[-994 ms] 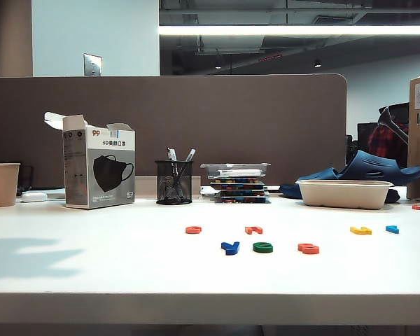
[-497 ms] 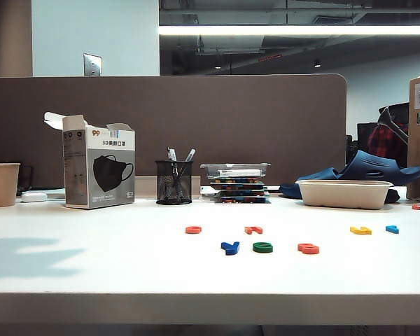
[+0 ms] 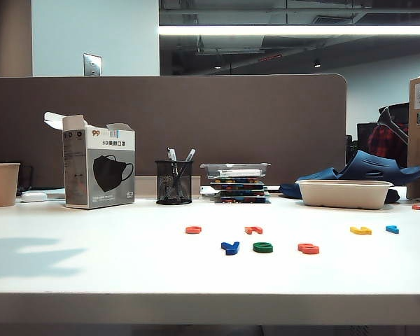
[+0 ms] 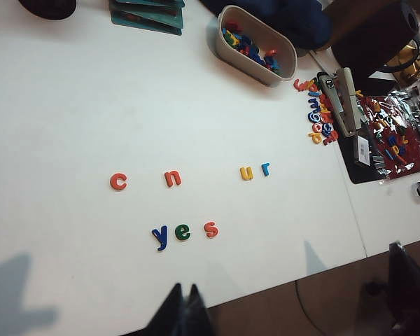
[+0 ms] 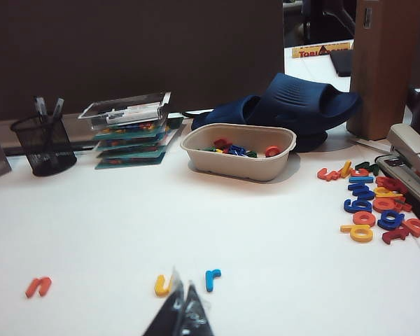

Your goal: Select the appropriate letters from the row of letter magnets placed on the table to arrange into the word "yes".

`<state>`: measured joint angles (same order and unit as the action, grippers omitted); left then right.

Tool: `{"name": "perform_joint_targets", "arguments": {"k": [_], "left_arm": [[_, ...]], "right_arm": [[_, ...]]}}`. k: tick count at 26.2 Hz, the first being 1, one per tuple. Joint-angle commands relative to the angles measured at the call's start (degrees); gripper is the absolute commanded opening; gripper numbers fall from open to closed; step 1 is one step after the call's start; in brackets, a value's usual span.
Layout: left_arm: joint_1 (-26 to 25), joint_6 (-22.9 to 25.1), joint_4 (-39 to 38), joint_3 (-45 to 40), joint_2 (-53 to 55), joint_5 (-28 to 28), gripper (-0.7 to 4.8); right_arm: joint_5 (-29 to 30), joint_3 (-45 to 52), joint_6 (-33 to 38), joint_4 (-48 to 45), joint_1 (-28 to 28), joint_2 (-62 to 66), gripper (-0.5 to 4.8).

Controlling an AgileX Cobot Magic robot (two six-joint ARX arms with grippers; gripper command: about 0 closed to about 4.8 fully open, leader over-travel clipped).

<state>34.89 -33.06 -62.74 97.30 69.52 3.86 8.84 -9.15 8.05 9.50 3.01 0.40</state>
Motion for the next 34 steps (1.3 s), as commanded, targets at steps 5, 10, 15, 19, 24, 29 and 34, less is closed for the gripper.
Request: {"name": "perform_joint_targets", "arguments": {"k": [5, 10, 15, 19, 24, 29, 34], "left_arm": [[0.02, 0.04, 0.70, 0.17, -0.13, -0.04, -0.05], [0.02, 0.07, 0.77, 0.15, -0.13, -0.20, -0.05], [0.02, 0.04, 0.68, 0.07, 0.04, -0.15, -0.05], [0.02, 0.07, 1.73, 0.09, 0.04, 0.33, -0.05], [-0.11, 7.15, 8.44, 0.09, 0.04, -0.57, -0.05], [-0.17, 16.06, 14.23, 0.11, 0.04, -7.93, -0.05], [-5.73, 21.16, 13.57, 0.11, 0.02, -9.66, -0.05]], "right_arm": [[-0.39, 7.43, -0.87, -9.77, 0.00, -0.48, -0.01], [-2.69, 9.11, -2.60, -8.31, -0.04, -0.42, -0.01], [-4.22, 9.11, -3.80, -7.98, 0.02, -0.44, -0.01], [-4.20, 9.11, -3.80, -7.98, 0.02, -0.44, -0.01], [-4.20, 9.11, -3.78, -7.93, 0.02, -0.44, -0.01], [-4.24, 9.11, -3.78, -7.96, 0.07, -0.44, -0.01], [-4.24, 9.11, -3.78, -7.93, 0.04, -0.44, -0.01]]}}
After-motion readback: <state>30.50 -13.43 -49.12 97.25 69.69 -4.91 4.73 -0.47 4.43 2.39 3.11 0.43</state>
